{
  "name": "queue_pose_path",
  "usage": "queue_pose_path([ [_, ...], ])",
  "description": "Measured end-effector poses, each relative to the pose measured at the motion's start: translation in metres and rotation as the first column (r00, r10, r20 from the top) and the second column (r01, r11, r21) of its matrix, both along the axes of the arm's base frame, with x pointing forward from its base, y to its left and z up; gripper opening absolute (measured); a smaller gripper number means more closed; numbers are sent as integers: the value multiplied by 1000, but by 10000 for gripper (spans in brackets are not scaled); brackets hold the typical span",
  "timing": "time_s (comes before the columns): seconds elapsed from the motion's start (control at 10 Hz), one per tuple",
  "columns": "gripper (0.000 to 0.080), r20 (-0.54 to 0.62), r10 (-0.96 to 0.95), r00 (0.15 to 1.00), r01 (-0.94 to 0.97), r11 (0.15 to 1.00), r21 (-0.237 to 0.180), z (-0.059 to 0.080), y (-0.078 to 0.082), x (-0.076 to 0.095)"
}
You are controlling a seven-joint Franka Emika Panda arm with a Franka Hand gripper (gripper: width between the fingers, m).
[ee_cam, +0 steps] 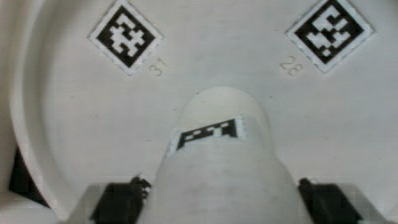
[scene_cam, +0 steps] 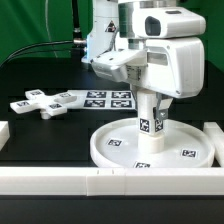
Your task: Assemble round table
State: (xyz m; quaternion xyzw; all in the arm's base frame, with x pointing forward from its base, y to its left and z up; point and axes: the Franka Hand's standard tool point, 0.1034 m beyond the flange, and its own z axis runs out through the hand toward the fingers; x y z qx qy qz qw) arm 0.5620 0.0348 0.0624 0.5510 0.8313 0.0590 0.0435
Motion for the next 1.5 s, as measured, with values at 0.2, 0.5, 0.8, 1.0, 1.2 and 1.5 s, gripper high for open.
queue_pose_path([
  [0.2,419,-2,-27,1000,27,1000,4,0,0,0],
  [0.5,419,-40,-384,922,386,921,50,-1,1,-2],
  [0.8,418,-99,-649,754,656,751,72,-3,6,-5],
  [1.0,416,-114,-715,690,724,686,78,-3,7,-5],
  [1.2,415,-132,-778,614,789,608,82,-3,8,-5],
  [1.5,415,-228,-947,228,974,217,72,-4,6,-8],
])
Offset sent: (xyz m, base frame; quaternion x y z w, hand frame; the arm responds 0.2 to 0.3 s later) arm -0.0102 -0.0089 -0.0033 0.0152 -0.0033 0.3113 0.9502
